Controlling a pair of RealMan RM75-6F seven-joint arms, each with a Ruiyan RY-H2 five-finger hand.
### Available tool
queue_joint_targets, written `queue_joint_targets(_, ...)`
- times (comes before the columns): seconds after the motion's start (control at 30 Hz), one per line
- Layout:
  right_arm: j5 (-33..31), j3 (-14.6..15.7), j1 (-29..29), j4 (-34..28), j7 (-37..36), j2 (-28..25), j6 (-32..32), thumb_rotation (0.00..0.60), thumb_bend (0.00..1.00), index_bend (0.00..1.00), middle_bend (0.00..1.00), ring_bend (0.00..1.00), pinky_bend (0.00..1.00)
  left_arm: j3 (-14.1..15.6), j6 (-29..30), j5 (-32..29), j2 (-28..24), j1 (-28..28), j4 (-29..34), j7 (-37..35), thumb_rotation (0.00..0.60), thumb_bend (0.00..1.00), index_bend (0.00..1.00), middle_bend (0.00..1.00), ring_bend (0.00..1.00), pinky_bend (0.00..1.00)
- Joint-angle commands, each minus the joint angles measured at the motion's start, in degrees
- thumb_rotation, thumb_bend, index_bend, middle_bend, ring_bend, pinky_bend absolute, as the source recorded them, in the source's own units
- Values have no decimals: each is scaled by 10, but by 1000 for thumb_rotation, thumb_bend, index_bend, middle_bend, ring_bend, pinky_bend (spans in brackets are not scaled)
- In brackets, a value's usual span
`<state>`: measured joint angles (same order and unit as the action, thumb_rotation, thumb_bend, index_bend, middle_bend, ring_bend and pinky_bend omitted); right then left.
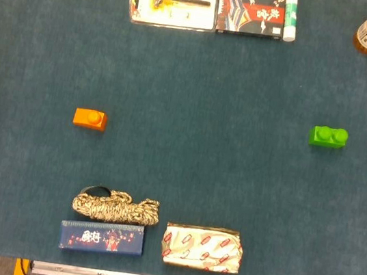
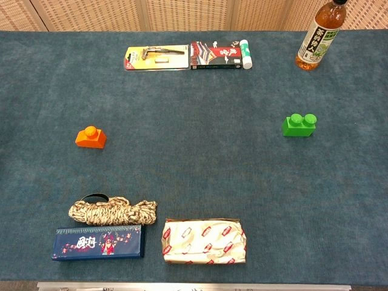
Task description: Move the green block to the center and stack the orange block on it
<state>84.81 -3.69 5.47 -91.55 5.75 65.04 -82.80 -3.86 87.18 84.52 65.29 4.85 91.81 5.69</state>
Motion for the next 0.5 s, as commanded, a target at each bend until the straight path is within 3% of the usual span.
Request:
queue_joint_targets(0.03, -4, 0, 5, 2, 4, 1, 10, 600, 162, 260, 147, 0, 22, 0, 6, 0, 0, -4, 1, -2, 600, 281, 242, 125, 16, 226)
queue_joint_targets(0.5, -19, -5, 32, 8, 19, 20, 53, 600, 162, 260, 147, 0, 22, 3, 16, 3, -4, -13, 6, -12, 600, 282, 248, 125, 17, 226)
